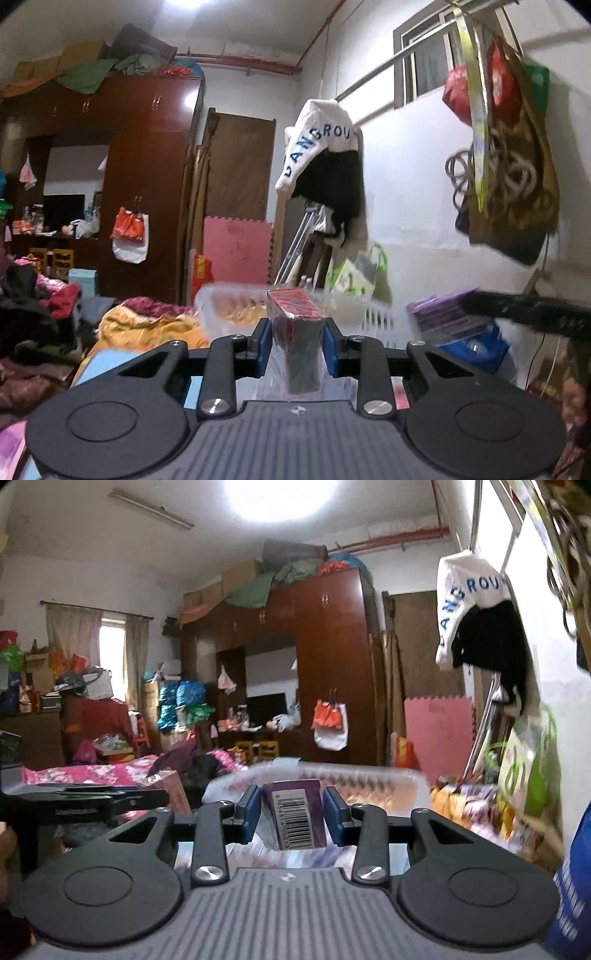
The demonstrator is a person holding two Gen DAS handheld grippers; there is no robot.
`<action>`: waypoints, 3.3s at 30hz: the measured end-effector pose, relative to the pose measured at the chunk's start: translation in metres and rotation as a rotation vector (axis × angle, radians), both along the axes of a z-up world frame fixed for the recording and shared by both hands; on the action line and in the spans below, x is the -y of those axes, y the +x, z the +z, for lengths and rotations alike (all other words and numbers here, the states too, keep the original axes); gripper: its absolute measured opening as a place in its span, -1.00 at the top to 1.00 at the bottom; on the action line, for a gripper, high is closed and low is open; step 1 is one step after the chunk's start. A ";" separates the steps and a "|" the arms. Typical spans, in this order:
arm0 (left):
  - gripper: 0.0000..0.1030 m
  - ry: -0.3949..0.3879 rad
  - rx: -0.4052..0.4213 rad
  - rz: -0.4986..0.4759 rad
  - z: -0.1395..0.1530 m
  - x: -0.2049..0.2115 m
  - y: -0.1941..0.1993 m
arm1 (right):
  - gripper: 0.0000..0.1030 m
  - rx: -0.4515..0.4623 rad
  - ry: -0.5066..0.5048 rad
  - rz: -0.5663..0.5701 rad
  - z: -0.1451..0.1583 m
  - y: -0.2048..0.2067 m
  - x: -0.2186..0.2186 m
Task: Organize objects
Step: 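Lift both boxes over the white basket and open both grippers, then grasp the open blue box with the left gripper while the right gripper grasps the clear black-labelled packet, then carry both items over the white basket and open both grippers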
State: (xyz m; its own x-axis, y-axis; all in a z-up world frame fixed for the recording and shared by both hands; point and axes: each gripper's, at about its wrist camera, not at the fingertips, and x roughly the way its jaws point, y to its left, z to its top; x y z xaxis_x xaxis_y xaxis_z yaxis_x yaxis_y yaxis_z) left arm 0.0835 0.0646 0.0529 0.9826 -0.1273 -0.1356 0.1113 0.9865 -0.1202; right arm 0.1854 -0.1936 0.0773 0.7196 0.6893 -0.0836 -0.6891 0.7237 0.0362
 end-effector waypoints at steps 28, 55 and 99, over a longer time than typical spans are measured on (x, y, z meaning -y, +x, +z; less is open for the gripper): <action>-0.51 0.059 -0.188 0.066 -0.033 -0.019 0.010 | -0.96 -0.127 -0.089 0.026 -0.061 -0.010 0.003; -0.51 0.053 -0.348 0.112 -0.103 -0.032 0.018 | 0.17 -0.237 -0.192 0.184 -0.107 -0.014 -0.042; 0.15 -0.094 -0.307 0.022 0.027 0.007 0.155 | 0.29 -0.151 -0.211 -0.121 0.004 0.100 -0.058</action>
